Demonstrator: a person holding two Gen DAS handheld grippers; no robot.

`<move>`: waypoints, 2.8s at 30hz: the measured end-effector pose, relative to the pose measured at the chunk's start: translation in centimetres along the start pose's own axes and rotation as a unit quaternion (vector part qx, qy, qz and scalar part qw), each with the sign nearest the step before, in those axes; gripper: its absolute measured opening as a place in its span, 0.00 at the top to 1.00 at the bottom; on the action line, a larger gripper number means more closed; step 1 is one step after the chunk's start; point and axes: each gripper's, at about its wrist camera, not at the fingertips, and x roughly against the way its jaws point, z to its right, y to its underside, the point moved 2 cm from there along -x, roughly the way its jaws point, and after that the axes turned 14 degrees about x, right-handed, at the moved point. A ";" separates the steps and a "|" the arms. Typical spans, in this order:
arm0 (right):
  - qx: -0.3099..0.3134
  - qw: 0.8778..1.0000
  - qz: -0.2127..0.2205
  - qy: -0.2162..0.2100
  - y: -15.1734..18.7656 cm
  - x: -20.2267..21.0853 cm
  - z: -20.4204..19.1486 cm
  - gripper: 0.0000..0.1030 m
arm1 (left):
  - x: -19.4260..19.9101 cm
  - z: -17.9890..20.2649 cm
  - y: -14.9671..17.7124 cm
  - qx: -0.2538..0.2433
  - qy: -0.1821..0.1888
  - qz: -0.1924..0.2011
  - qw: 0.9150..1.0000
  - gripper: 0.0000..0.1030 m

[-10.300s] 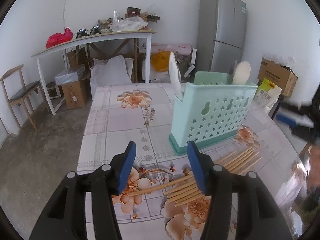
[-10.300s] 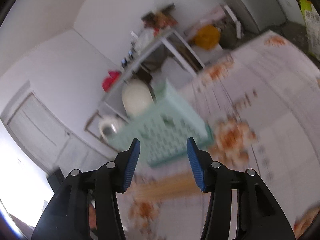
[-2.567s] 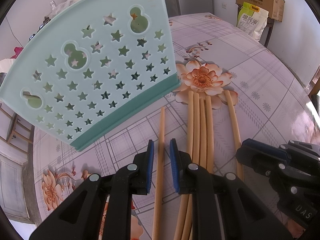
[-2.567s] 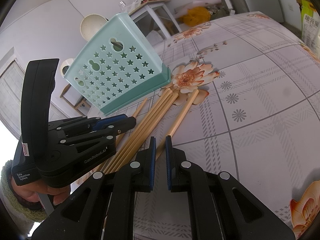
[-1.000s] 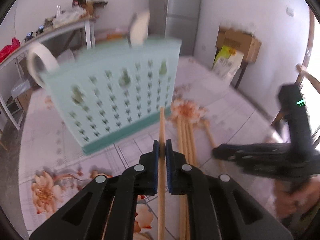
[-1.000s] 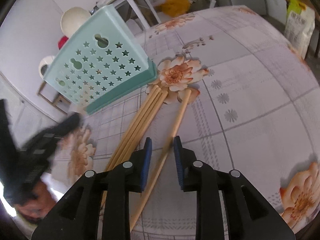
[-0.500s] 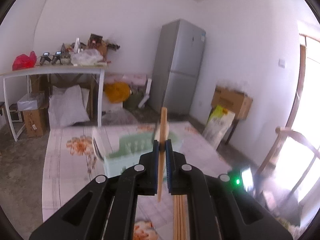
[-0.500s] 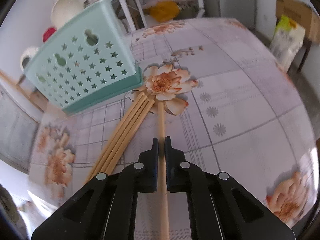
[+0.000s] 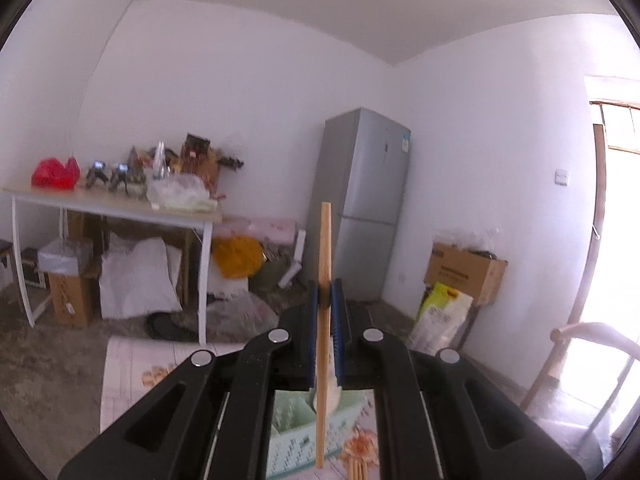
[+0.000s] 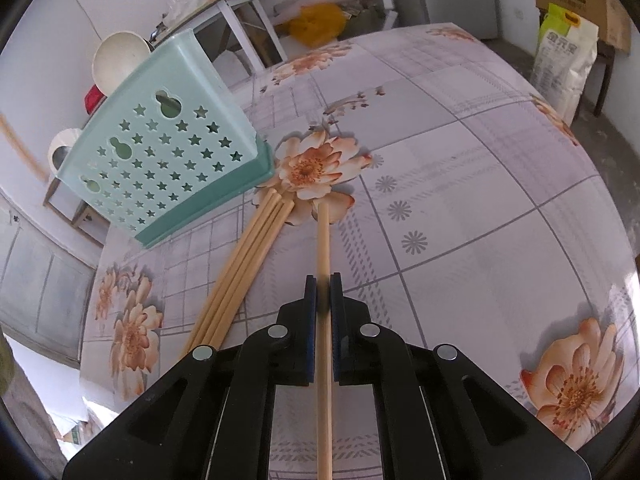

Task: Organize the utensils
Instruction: 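Drop the chopstick into the green holder with the left tool while the right tool grasps another chopstick, then lower the held chopstick into the green holder and open the right tool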

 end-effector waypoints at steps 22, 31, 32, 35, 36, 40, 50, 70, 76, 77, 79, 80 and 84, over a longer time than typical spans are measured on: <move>0.000 0.992 0.092 -0.088 -2.8 6.3 0.0 0.96 | -9.9 -3.8 6.8 -0.014 -0.096 -0.025 0.995 0.94; 0.066 0.977 0.164 -0.117 -6.4 10.7 -3.8 0.96 | -6.9 -3.6 9.0 -0.024 -0.114 -0.039 0.992 0.49; 0.074 0.975 0.173 -0.121 -7.0 11.2 -4.4 0.96 | -6.2 -3.6 9.1 -0.022 -0.115 -0.036 0.992 0.46; 0.091 0.966 0.200 -0.138 -8.9 12.5 -5.6 0.96 | -3.9 -3.5 9.2 -0.017 -0.115 -0.026 0.993 0.41; 0.094 0.964 0.206 -0.142 -9.4 12.8 -5.8 0.96 | -3.4 -3.6 9.2 -0.016 -0.116 -0.023 0.993 0.40; 0.107 0.951 0.242 -0.163 -12.5 13.6 -7.5 0.95 | -0.6 -3.7 9.8 -0.011 -0.108 -0.020 0.994 0.37; 0.117 0.917 0.343 -0.168 -21.1 12.3 -10.7 0.95 | 2.3 -6.1 13.3 0.010 -0.120 -0.071 0.990 0.37; 0.180 0.902 0.386 -0.070 -22.0 11.4 -13.4 0.96 | 1.6 -12.1 15.1 0.068 -0.167 -0.096 0.979 0.37; 0.194 0.881 0.424 -0.084 -21.5 15.6 -13.6 0.96 | 1.9 -11.9 15.0 0.067 -0.165 -0.093 0.980 0.37; 0.196 0.880 0.424 -0.090 -21.3 15.9 -13.6 0.96 | 1.9 -11.9 15.1 0.068 -0.165 -0.094 0.979 0.37; 0.200 0.880 0.420 -0.093 -20.8 15.7 -13.6 0.96 | 1.9 -11.9 15.1 0.067 -0.166 -0.097 0.979 0.37; 0.204 0.882 0.416 -0.091 -20.6 15.4 -13.7 0.96 | 1.9 -11.8 15.1 0.065 -0.166 -0.098 0.979 0.37; 0.213 0.896 0.381 -0.081 -19.4 12.9 -13.7 0.96 | 2.1 -11.5 15.2 0.062 -0.166 -0.101 0.979 0.37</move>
